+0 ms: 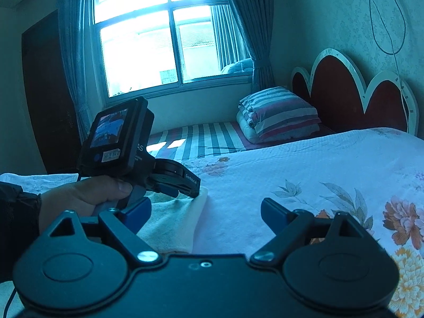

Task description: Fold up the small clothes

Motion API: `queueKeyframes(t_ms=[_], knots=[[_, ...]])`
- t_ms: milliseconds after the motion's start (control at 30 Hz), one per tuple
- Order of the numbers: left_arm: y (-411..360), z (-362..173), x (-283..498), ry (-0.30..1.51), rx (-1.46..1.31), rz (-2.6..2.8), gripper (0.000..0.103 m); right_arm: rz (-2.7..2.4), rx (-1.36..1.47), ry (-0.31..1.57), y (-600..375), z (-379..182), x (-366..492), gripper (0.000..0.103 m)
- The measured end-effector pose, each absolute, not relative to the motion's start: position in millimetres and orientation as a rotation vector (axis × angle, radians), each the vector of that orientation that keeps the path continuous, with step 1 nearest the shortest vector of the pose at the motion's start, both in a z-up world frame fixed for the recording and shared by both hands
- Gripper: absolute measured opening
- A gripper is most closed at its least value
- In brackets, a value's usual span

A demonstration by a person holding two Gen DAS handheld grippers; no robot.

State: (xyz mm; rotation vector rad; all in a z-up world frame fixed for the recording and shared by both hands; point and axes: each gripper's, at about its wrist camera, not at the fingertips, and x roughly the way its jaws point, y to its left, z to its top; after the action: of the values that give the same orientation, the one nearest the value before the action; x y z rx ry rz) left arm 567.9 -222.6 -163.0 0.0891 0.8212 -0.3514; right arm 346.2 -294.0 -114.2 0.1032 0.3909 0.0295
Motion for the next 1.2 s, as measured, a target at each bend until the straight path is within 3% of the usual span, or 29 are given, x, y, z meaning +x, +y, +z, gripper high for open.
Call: queueKeyframes(t_ms=[167,400,433,467,533,633,667,933,1200], knots=[[-230.9,-178.0,571.1,0.829,0.143,-0.324,0.034,0.029,0.11,0.399,-297.9,-116.1,341.9,0.089],[-215.2,-153.1,556.8,0.799,0.093,-0.306,0.038,0.035,0.092,0.4,-293.5,-112.0,340.4,0.088],[-209.4,-149.1,553.1,0.789,0.084,-0.297,0.058,0.04,0.088,0.396,-291.7,-109.8,341.9,0.088],[-202.0,-144.4,548.3,0.769,0.075,-0.279,0.085,0.046,0.085,0.393,-290.2,-108.7,342.8,0.088],[-186.1,-135.3,538.6,0.723,0.062,-0.253,0.096,0.063,0.079,0.388,-284.1,-107.9,344.3,0.088],[-152.6,-122.7,526.6,0.712,0.031,-0.222,0.097,0.104,0.066,0.388,-268.4,-109.3,351.9,0.088],[-139.0,-119.5,521.9,0.703,0.025,-0.196,0.103,0.127,0.065,0.386,-261.0,-109.5,355.5,0.088],[-6.4,-111.0,495.8,0.676,-0.02,0.043,0.103,0.29,0.046,0.367,-183.4,-103.3,383.6,0.088],[54.9,-92.6,462.6,0.666,0.016,0.167,0.103,0.332,0.042,0.373,-140.0,-84.1,381.1,0.088]])
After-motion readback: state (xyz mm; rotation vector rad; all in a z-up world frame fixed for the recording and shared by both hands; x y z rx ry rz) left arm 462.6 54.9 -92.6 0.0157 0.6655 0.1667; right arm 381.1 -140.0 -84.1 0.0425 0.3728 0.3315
